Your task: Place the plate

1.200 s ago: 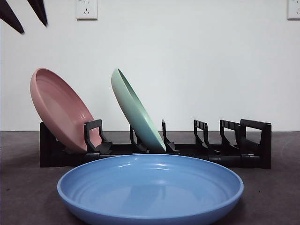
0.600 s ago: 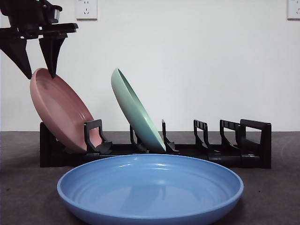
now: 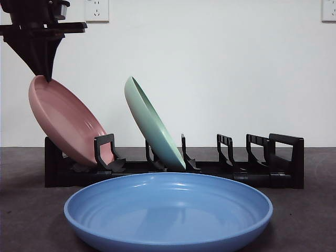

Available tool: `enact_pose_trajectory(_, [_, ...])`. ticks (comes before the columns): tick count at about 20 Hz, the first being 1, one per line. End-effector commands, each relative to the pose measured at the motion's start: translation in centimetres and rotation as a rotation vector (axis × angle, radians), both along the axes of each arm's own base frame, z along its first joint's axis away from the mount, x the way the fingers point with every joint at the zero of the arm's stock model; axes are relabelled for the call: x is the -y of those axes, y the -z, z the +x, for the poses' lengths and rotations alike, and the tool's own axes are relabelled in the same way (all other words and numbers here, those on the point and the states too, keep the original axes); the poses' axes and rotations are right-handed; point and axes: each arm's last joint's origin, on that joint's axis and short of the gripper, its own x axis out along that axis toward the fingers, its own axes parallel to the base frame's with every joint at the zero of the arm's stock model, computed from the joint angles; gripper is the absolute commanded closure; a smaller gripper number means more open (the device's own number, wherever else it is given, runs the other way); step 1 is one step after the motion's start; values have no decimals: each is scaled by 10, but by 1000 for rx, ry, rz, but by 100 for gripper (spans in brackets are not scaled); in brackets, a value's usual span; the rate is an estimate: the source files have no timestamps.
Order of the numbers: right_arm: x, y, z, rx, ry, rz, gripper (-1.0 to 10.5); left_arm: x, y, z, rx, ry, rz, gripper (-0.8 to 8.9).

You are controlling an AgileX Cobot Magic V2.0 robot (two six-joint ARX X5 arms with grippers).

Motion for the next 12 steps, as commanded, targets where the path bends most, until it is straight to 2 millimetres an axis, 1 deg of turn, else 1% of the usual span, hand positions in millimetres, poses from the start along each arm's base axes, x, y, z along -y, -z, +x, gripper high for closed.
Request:
enact_pose_trajectory(1, [-3,-3,-1,-4,-2,8,758,2,-10,4,30,20,14,797])
enact_pose_trajectory(7, [-1,-1,-2,-22,-2,-16,758,-6,-41,-1,99,6,170,797])
enact_pose_trajectory(12, [-1,0,-2,-28,-2,-27,758,-21,-73,-9,145,-35,166,797])
